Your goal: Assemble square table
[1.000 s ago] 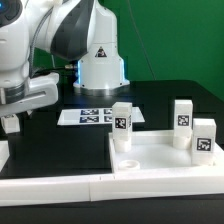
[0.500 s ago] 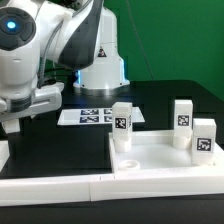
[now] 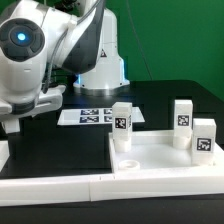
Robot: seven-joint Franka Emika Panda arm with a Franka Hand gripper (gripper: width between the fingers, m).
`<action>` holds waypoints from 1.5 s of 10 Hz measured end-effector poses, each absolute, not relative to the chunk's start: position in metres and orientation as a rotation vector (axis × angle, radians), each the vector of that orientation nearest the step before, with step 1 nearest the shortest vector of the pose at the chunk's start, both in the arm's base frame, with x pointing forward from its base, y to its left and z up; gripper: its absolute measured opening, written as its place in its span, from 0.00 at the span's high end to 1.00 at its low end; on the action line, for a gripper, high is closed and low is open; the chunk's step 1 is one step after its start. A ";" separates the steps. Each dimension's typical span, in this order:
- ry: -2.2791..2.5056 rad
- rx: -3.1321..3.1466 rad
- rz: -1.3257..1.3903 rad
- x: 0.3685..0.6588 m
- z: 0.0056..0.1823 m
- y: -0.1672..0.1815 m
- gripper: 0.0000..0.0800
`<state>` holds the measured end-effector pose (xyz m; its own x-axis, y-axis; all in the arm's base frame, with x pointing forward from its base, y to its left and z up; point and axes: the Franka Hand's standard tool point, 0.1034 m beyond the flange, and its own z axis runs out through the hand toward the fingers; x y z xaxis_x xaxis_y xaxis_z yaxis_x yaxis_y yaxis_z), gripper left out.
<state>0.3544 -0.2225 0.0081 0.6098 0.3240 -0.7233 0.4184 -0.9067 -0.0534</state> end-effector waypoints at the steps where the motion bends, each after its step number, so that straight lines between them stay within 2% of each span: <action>1: 0.628 2.709 -1.177 0.355 0.008 -0.223 0.19; 3: 0.628 2.709 -1.178 0.355 0.008 -0.223 0.20; 4: 0.628 2.709 -1.178 0.355 0.008 -0.223 0.45; 5: 0.628 2.709 -1.178 0.355 0.008 -0.223 0.64; 11: 0.629 2.708 -1.178 0.356 0.009 -0.223 0.64; 12: 0.635 2.706 -1.185 0.360 0.013 -0.217 0.64; 15: 0.658 2.723 -1.153 0.411 0.068 -0.179 0.64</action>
Offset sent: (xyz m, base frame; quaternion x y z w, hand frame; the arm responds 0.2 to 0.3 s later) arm 0.0000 0.0000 0.0000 0.0000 0.0000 0.0000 1.0000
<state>0.4108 -0.1789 0.0685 0.6173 0.3462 -0.7065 0.4319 -0.8997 -0.0635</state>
